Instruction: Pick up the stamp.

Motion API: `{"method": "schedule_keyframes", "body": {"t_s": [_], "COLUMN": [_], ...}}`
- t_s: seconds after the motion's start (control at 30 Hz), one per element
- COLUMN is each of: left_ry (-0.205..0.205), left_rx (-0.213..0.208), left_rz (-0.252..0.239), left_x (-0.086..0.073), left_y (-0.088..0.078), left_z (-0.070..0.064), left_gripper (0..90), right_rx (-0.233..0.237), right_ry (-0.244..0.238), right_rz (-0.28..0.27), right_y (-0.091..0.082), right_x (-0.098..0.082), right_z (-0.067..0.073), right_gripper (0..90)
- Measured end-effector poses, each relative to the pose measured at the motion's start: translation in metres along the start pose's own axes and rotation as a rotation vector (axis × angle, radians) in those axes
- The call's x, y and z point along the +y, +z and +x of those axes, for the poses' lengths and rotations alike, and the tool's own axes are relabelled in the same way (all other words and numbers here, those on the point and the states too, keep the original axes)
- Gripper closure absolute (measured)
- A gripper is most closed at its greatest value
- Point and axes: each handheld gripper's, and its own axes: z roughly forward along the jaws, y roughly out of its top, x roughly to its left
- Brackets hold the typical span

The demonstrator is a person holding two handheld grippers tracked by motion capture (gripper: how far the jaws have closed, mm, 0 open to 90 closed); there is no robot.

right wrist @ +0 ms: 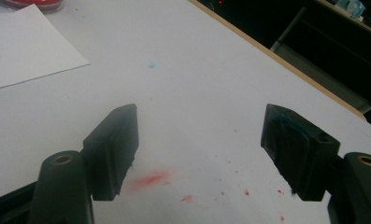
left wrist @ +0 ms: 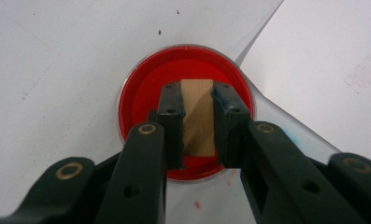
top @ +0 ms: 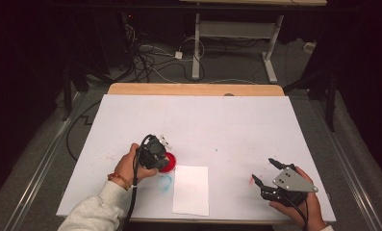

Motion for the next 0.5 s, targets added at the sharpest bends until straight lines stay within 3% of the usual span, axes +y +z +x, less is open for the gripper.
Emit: {"method": "schedule_keyframes", "body": {"t_s": [0.5], "left_ry": [0.001], "left_rx": [-0.006], "left_rz": [-0.007], "left_x": [-0.0012], "left_y": [0.0006], "left_z": [0.0009], "left_gripper": [73.6], "right_rx": [-0.006], "right_ry": [0.006], "right_rz": [0.002], "right_y": [0.0006], "right_x": [0.0001], "right_z": [-0.0022], "right_gripper": [28.1]}}
